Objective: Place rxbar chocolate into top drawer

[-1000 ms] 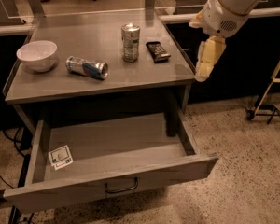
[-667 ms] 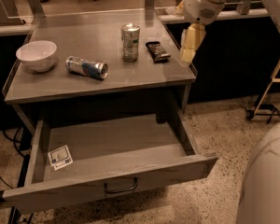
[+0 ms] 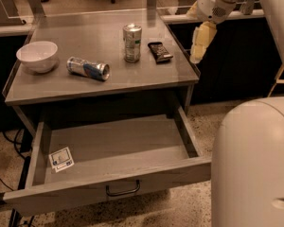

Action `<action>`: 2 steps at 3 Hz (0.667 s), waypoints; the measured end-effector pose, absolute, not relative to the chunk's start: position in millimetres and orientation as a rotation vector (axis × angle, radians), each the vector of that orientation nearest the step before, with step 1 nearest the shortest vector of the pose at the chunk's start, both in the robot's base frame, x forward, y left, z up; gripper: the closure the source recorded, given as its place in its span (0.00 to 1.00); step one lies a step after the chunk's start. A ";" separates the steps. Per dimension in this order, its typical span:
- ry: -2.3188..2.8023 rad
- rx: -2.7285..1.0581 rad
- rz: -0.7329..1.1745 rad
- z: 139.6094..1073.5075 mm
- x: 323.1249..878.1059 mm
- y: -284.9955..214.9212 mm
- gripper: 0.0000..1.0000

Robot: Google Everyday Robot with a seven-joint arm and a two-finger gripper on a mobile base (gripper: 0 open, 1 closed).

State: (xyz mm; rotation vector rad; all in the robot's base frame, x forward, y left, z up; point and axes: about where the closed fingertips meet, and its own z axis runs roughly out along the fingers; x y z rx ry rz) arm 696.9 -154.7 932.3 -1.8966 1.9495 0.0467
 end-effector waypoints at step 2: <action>1.920 -1.867 0.042 933.4 711.6 -146.5 0.00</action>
Offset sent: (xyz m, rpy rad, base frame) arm 0.0154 0.0037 0.0087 0.0365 -0.0032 0.0048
